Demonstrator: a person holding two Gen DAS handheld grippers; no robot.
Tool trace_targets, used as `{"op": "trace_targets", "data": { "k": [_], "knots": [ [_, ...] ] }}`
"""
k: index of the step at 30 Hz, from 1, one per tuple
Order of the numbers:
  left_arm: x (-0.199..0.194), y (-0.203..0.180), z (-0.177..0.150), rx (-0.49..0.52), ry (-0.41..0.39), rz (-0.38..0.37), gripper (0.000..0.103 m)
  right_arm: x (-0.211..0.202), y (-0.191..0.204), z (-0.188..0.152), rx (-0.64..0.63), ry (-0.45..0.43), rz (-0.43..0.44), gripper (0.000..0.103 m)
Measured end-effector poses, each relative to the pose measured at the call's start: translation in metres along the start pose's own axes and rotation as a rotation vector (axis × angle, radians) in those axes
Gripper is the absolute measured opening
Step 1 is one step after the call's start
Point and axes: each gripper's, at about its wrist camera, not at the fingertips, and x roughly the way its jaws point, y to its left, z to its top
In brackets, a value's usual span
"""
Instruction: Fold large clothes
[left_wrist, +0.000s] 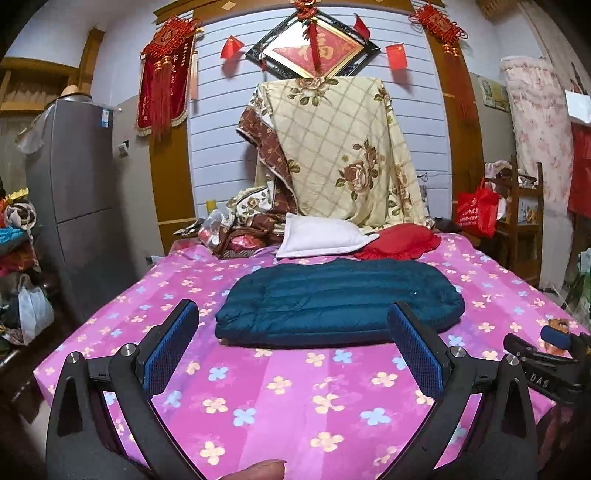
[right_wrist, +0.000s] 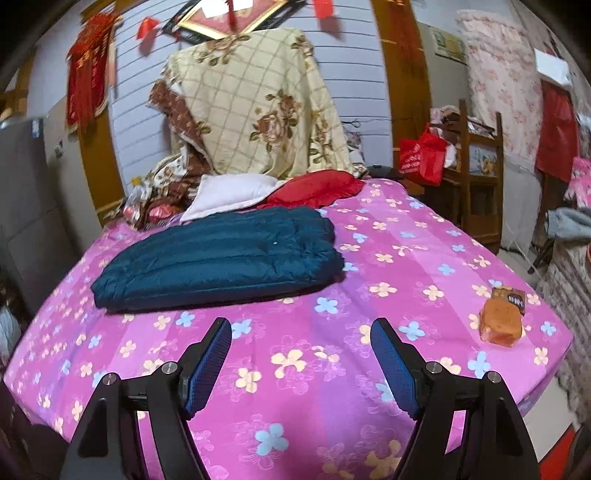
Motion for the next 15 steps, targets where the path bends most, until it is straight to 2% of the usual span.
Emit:
{"op": "trace_targets", "data": {
  "k": [3,8,11,15],
  "knots": [
    [0.002,0.012,-0.001,-0.039,0.056,0.016,0.102,0.014,0.019,-0.006,-0.068,0.080,-0.036,0.078],
    [0.005,0.026,-0.010,-0.088,0.146,-0.008,0.102,0.019,0.034,-0.017,-0.068,0.130,0.008,0.078],
    [0.011,0.030,-0.018,-0.108,0.203,-0.023,0.102,0.015,0.042,-0.019,-0.099,0.116,0.005,0.078],
    [0.012,0.029,-0.021,-0.112,0.236,-0.041,0.102,0.008,0.049,-0.019,-0.132,0.091,-0.016,0.078]
  ]
}}
